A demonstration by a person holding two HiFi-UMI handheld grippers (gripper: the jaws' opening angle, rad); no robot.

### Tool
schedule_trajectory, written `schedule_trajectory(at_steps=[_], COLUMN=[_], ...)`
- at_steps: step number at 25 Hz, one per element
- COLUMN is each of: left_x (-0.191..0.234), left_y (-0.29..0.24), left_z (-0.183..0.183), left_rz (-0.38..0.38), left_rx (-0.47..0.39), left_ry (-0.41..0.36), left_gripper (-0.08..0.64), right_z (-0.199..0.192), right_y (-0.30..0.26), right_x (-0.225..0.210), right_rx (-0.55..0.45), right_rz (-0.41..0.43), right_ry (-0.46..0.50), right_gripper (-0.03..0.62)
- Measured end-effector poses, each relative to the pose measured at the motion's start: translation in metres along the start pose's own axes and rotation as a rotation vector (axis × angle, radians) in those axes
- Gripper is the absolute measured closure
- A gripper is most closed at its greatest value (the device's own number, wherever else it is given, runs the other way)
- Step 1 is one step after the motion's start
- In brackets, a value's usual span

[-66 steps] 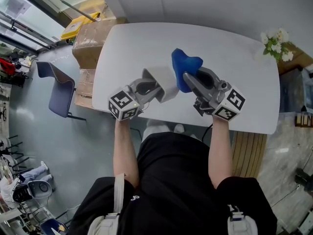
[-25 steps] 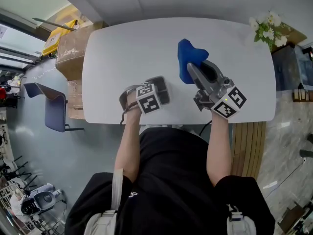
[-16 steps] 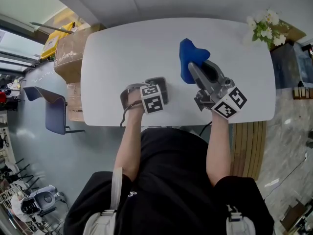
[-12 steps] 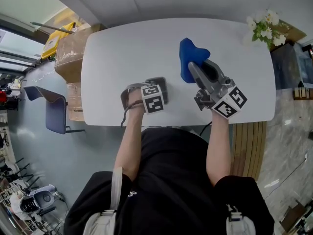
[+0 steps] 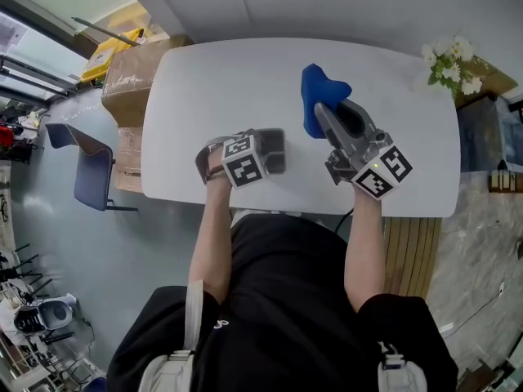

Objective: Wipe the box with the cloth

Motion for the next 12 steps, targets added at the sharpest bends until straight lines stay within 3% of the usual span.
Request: schedule_trajectory(at_steps=[3, 6, 12], left_x=[-0.001, 0.003, 0.039], left_y=[0.023, 0.054, 0.147], left_z=[0.005, 0.022, 0.040], left_rz=[0.001, 0.034, 0.265], left_rx=[-0.121, -0.319, -0.666], left_ry=[0.059, 0.126, 0.210], left_gripper=[0.503, 0.503, 0.530], right_z=[-0.003, -0.004, 0.020], right_y=[-0.014, -0.024, -0.054], right_x=[0.008, 0.014, 0.020], right_rx=[0.045, 0.069, 0.086], right_rz=[-0.006, -0.009, -0.027], right_ry=[0.036, 0.053, 0.151], right_gripper=[0.538, 0.537, 0.538])
Point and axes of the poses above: the fingertips, and each gripper's own axes: y backward along the fingers, x to its left, z out of its top, the point moved 3 cm from there along y, backward along the fingers, and after that the axes turned 5 degrees about x, right-handed, at the moved point
